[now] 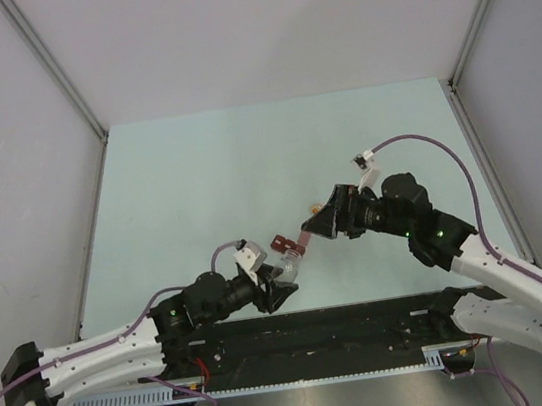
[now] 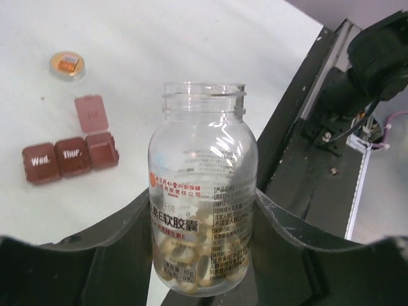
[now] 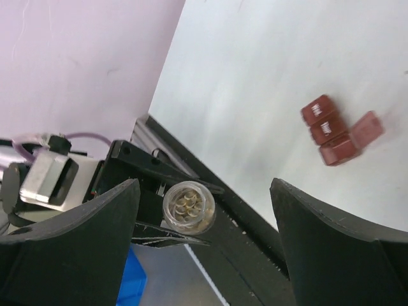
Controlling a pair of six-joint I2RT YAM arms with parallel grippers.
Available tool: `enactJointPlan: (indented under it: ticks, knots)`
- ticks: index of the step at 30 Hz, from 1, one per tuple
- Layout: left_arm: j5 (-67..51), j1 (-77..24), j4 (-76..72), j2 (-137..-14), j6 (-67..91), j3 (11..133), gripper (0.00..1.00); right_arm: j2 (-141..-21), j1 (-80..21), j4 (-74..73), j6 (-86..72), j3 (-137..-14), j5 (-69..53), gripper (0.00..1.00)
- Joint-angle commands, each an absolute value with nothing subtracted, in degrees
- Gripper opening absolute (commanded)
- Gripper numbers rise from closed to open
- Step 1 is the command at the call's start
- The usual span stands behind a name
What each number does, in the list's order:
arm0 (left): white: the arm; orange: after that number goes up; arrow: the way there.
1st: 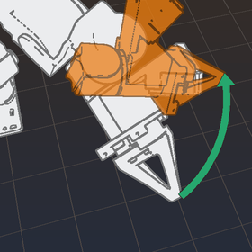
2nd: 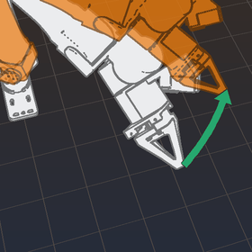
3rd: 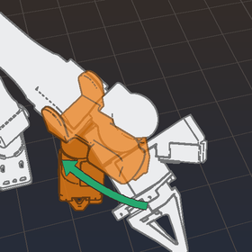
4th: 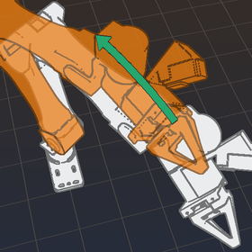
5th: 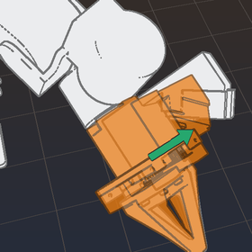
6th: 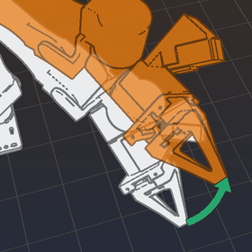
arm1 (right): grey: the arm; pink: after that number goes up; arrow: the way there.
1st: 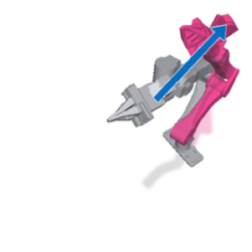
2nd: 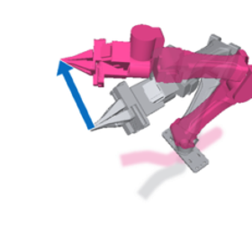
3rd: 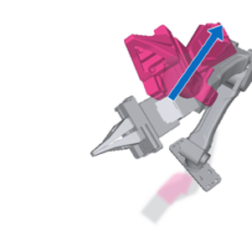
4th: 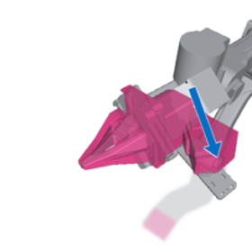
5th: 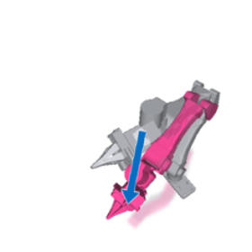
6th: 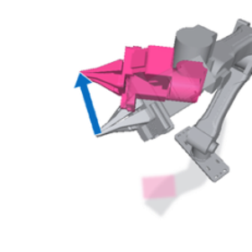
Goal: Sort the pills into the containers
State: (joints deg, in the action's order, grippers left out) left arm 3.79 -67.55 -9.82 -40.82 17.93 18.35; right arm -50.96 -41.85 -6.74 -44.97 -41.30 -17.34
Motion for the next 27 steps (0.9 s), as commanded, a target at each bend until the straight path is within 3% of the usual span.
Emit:
enactJointPlan:
  ticks: [1,13,27]
  knots:
    - [6.5,-67.41,-12.04,-37.88,20.13,15.3,0.0,-47.47,-37.45,-11.23,-42.64,-43.33,-18.02,0.89]
    - [-3.69,-55.12,-12.74,-49.21,18.9,16.69,0.01,-45.97,-34.98,-23.73,-34.9,-43.24,-12.57,0.88]
    - [-6.94,-53.7,-3.35,-68.02,13.62,31.46,0.0,-45.88,-29.19,-27.77,-31.03,-43.16,-15.03,0.88]
